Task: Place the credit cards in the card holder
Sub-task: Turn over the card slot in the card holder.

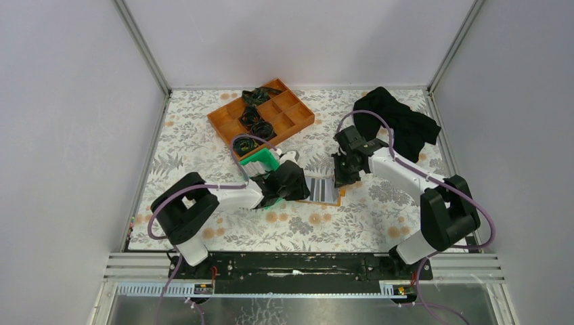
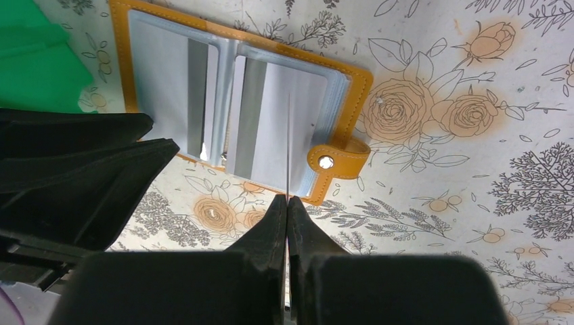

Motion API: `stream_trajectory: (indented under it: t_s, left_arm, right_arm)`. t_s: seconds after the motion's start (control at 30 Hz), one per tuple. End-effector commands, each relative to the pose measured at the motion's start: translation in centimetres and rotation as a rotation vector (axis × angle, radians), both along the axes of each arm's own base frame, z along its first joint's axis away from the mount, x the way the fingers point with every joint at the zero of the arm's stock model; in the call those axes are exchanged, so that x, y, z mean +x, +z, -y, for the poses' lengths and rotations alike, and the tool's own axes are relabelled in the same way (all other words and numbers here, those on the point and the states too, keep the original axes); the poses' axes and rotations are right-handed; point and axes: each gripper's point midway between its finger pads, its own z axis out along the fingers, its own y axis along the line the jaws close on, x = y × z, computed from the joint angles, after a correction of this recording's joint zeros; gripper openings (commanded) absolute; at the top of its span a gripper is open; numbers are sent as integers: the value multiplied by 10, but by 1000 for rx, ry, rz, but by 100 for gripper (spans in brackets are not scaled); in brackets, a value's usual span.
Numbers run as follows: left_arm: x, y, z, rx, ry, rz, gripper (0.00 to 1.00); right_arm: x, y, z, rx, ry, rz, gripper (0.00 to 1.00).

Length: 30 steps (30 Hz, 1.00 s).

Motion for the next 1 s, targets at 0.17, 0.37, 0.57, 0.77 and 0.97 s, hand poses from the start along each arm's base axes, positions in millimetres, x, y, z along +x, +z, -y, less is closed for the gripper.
stream_trajectory:
  t_s: [0.17, 0.37, 0.57, 0.77, 0.97]
  left_arm:
    - [-4, -19, -4, 97, -13, -32, 41]
    - [-6, -21, -4, 108, -16, -41, 41]
    - [-8, -24, -7, 118, -17, -49, 41]
    - [-10, -27, -9, 125, -18, -56, 41]
    - [-13, -30, -12, 136, -20, -65, 41]
  right_arm:
    - [6, -2, 18, -115, -13, 21, 0]
    - [3, -9, 27, -154, -30, 20, 0]
    - [1, -11, 28, -153, -35, 16, 0]
    - [-3, -12, 13, -60, -41, -8, 0]
    - [-2, -5, 7, 3, -59, -4, 0]
